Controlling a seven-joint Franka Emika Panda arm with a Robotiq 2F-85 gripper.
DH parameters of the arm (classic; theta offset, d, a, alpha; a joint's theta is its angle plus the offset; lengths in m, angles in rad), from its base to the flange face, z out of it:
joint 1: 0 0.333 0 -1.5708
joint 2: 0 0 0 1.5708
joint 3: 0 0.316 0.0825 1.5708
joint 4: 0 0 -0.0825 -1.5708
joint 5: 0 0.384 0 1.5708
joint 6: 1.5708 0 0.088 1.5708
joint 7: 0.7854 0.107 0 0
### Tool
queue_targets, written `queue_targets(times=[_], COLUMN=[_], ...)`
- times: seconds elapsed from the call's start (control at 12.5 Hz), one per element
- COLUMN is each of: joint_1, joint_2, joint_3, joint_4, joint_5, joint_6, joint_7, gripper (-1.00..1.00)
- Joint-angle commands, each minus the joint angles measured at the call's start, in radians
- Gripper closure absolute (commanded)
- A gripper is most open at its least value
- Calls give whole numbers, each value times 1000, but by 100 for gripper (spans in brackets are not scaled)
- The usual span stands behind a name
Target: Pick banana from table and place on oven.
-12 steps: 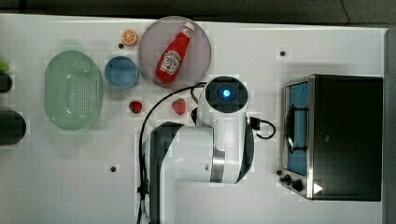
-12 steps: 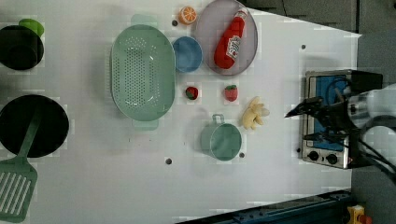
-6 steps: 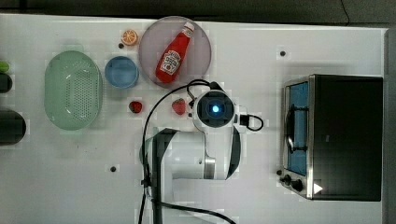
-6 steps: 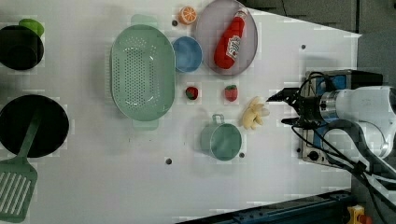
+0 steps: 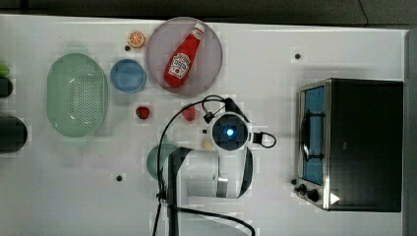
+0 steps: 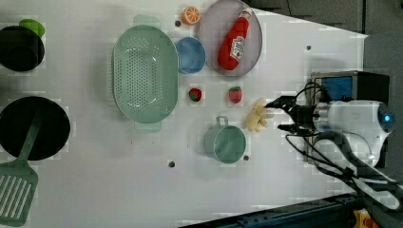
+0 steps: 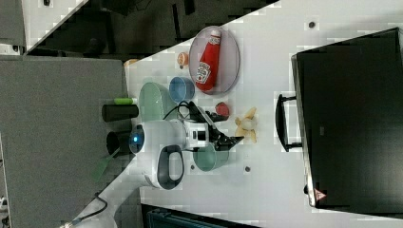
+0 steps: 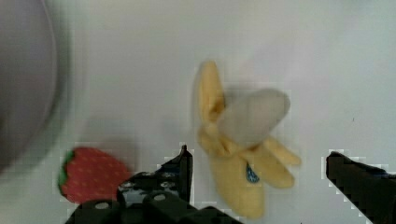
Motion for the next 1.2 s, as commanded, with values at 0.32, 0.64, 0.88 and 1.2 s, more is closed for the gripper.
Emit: queue_targets(times=[0.32,0.64,0.88,1.2], joint_1=[7,8,8,8], joint_2=[92,91,91,-14], joint_3=[0,6,7,7], joint_4=[-13,-13,-13,-13], joint_5=[-6,-2,-2,-2], joint_6=[92,92,92,53], joint_7=[39,39,39,39], gripper=[-68,29,62,62])
